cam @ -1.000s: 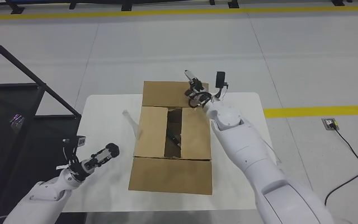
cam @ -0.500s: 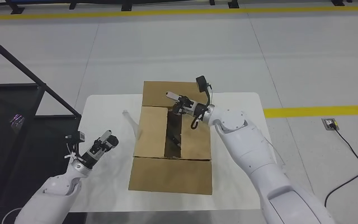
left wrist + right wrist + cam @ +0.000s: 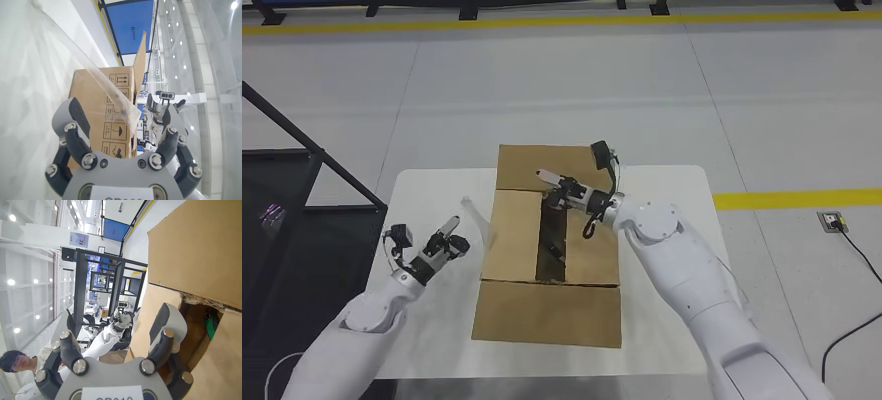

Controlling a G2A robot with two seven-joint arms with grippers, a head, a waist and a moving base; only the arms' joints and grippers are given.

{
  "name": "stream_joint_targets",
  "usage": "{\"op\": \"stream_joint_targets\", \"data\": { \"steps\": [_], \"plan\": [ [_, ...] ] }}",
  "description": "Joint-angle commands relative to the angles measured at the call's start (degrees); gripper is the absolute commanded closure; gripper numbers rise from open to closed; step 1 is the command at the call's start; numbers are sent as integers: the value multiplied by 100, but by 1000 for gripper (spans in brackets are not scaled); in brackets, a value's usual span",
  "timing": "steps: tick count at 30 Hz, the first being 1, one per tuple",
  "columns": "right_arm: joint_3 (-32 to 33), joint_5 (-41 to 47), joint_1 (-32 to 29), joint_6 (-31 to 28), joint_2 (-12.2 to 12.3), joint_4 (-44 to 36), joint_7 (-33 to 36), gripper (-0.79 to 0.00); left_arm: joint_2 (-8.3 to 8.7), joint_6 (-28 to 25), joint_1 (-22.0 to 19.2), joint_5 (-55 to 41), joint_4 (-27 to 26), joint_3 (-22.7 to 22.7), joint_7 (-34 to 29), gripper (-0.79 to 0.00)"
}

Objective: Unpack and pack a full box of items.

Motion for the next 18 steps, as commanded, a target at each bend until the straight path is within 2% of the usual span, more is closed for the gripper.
{"op": "stream_joint_targets", "data": {
  "steps": [1,4,9,18],
  "plan": [
    [49,-41,-96,44,42,-141,-5,-785,-131,145,-183,-16,154,159,129,-785],
    [137,-94,-267,127,109,-360,-22,-785,-329,167,-437,-54,426,357,225,-785],
    [271,-160,-533,257,206,-701,-40,-785,-610,207,-779,-336,900,541,19,-785],
    [412,-238,-845,500,318,-1259,-37,-785,-971,-234,-1015,-897,1561,519,-161,-785]
  ]
}}
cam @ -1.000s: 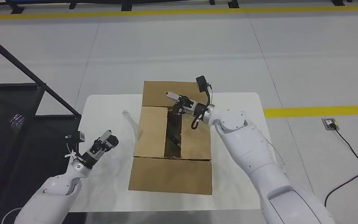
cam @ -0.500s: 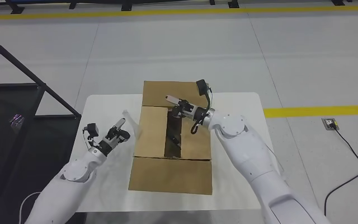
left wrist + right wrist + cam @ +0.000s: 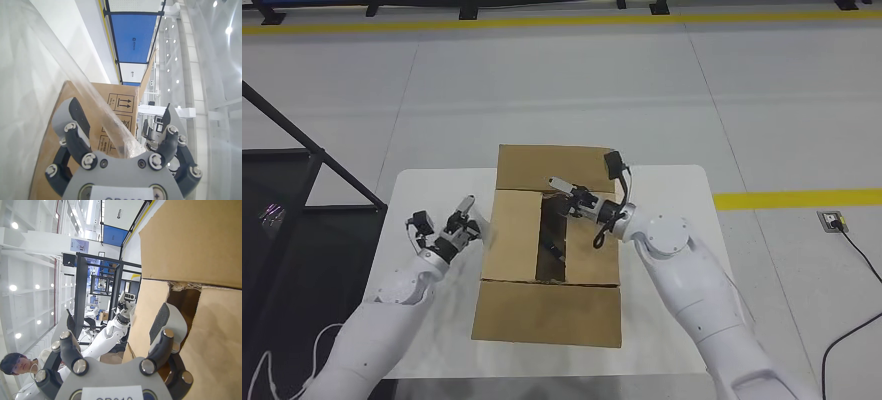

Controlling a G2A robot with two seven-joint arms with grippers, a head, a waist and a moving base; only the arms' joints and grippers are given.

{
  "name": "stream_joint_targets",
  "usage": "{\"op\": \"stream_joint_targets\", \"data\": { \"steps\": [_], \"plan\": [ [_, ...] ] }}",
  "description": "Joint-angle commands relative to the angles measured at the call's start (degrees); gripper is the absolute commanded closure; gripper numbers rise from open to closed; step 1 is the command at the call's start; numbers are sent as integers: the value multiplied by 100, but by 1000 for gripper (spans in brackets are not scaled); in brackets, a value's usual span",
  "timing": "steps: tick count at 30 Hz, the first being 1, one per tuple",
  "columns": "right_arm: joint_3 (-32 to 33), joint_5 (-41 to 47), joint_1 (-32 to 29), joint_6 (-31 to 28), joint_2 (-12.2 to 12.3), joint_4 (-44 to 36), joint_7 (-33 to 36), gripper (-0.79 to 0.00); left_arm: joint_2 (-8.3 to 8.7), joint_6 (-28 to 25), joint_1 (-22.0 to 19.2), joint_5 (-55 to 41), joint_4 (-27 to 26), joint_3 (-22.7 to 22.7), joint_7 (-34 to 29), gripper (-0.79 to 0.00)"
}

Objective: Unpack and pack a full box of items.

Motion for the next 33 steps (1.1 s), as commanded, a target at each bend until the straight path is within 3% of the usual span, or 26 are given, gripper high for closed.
{"op": "stream_joint_targets", "data": {
  "steps": [1,8,16,26,33],
  "plan": [
    [6,-15,-27,50,12,-80,4,-785,-47,-144,-17,-114,119,-48,-97,-785],
    [-32,-59,-31,211,30,-261,20,-785,-161,-505,-51,-347,466,-249,-407,-785],
    [-113,-49,60,291,21,-226,41,-785,-170,-957,75,-240,537,-529,-493,-785],
    [-237,-7,230,325,-10,-66,106,-785,-41,-1282,614,98,221,-976,-326,-785],
    [-351,50,394,293,-55,137,154,-785,22,-1093,964,545,-51,-1168,-100,-785]
  ]
}}
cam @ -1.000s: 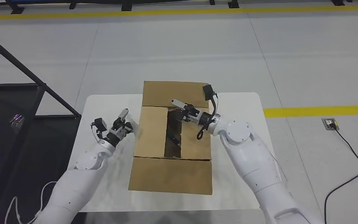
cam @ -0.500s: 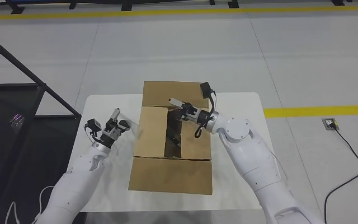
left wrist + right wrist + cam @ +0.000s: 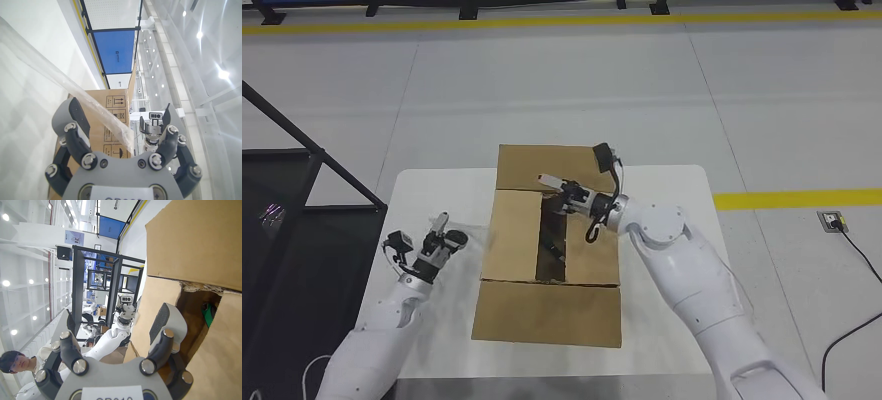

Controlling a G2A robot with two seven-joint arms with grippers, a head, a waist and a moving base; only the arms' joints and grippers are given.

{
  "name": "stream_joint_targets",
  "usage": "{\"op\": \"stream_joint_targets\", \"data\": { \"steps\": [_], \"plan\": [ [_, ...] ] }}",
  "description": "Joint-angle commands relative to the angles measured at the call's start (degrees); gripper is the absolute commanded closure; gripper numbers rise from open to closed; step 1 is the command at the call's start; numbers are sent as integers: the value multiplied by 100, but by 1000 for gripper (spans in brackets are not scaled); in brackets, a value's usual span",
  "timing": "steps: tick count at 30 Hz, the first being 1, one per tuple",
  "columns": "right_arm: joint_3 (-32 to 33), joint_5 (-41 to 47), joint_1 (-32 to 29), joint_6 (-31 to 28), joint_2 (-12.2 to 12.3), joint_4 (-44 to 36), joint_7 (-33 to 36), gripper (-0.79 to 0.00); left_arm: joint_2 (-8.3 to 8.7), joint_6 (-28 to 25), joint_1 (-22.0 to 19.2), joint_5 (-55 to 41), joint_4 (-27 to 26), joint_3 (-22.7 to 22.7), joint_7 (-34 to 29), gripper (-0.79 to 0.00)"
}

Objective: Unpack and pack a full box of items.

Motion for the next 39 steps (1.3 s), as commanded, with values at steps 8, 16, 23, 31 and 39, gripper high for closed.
{"op": "stream_joint_targets", "data": {
  "steps": [8,16,23,31,39],
  "plan": [
    [-176,34,179,-12,-67,264,127,-785,0,147,289,266,-221,-172,42,-785],
    [-596,-285,407,523,-171,560,613,-785,102,-346,646,462,-749,-626,16,-785],
    [-890,-317,570,657,-323,887,708,-785,309,-748,1272,809,-1641,-1285,-198,-785],
    [-1237,-250,784,713,-610,1534,505,-785,491,-972,2197,1409,-2837,-1977,-298,-785],
    [-1057,536,965,122,-777,2024,741,-785,514,-828,2726,2662,-3679,-2267,190,-785]
  ]
}}
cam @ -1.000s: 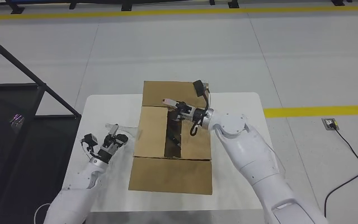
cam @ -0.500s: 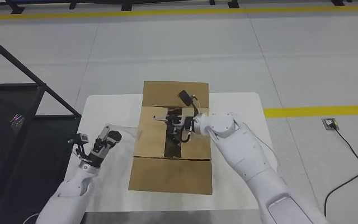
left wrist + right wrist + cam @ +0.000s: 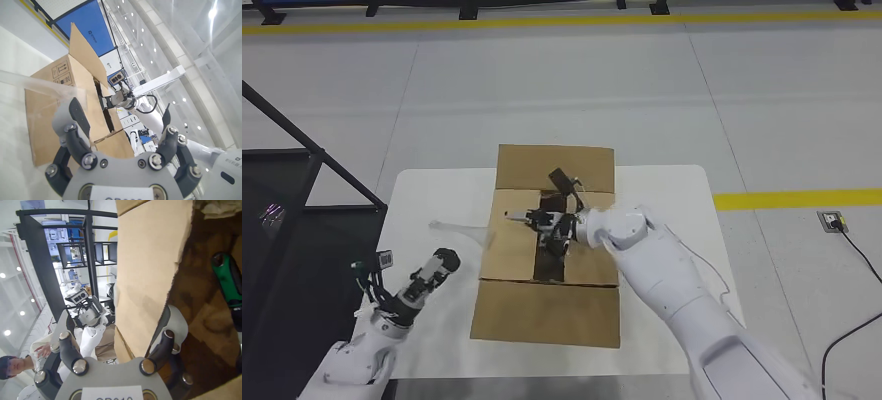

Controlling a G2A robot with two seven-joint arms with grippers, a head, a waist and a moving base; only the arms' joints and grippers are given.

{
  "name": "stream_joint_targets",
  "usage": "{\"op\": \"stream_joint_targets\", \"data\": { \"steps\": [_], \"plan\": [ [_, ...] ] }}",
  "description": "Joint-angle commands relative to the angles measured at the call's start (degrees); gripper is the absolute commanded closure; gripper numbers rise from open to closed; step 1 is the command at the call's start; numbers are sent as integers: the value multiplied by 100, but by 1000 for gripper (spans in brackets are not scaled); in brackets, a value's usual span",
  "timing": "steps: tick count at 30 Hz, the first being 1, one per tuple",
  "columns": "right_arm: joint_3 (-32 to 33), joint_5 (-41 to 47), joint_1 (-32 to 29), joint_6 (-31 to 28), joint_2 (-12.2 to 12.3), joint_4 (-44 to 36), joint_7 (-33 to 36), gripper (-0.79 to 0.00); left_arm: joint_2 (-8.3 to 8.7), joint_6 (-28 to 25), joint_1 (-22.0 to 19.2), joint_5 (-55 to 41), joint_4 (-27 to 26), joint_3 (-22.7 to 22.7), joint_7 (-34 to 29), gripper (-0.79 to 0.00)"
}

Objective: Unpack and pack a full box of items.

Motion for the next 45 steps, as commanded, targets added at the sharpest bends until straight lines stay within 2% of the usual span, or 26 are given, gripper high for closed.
{"op": "stream_joint_targets", "data": {
  "steps": [1,6,17,23,31,33,36,45],
  "plan": [
    [85,208,45,-141,-12,92,48,-785,-18,47,103,525,-201,-22,305,-785],
    [292,709,111,-443,-36,185,322,-785,-64,246,335,1479,-652,-27,856,-785],
    [342,1087,123,-770,-183,-15,332,-785,-107,320,564,2919,-1070,9,1167,-785],
    [305,1245,156,-905,-286,-41,486,-785,-197,951,662,3978,-1292,-24,2300,-785],
    [230,1296,238,-1060,-409,28,575,-785,-353,1800,682,5338,-1401,247,3759,-785],
    [218,1308,259,-1087,-434,60,623,-785,-389,2025,661,5512,-1386,301,4042,-785],
    [208,1318,294,-1133,-463,114,681,-785,-430,2094,621,5513,-1325,341,4261,-785],
    [235,1345,370,-1303,-500,236,897,-785,-463,2153,635,5280,-1180,45,4390,-785]
  ]
}}
